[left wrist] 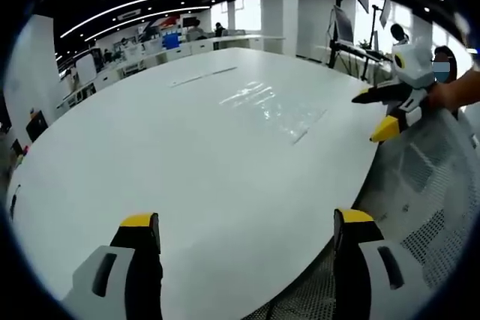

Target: Open the resealable bag by pulling the two sides of the seal apart until the entire bag opening is separated and visibly accessible.

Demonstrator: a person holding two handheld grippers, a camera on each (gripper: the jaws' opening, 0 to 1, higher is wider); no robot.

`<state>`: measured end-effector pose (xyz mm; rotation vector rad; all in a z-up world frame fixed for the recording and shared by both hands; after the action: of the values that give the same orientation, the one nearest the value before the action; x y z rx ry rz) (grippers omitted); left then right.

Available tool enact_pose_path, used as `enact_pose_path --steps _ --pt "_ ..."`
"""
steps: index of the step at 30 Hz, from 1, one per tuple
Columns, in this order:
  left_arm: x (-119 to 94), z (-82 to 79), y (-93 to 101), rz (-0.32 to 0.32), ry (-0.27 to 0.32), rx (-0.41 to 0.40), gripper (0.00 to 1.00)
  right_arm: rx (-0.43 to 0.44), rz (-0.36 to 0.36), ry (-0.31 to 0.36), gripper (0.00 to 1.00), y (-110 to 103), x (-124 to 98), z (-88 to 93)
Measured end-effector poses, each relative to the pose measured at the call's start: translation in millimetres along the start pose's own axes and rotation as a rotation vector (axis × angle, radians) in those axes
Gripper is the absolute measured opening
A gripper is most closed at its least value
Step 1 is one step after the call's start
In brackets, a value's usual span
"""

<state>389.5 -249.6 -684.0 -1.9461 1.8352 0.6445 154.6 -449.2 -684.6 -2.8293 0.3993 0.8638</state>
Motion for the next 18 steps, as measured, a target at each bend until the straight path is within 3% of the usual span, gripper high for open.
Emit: enact_pose_path --steps 9,10,18 --pt "-1.0 -0.5 -5.4 -0.035 -0.008 0.01 0.94 -0.032 -0.031 -0.009 0.92 -4.9 3.3 -2.6" --pt "0.7 3.2 -3.0 -0.038 -0.036 0.032 0.94 -0.029 -0.049 -0.002 0.92 -6.0 3.5 -3.1" --pt "1.4 5.2 2.4 0.006 -0.049 0.041 0.95 -0.008 -0.009 -0.001 0.92 -1.1 0.7 -1.3"
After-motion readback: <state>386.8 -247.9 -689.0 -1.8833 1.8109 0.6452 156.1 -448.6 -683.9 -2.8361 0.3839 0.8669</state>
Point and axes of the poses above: the point that each gripper's makers call its tool centre point, and the gripper's own axes: x roughly forward along the fingers, y roughly to its right, z roughly out of its underside, the point moved 8 cm from there along -x, roughly backward along the fingers, and after that the axes turned 4 degrees about y, right-handed, at the moved point
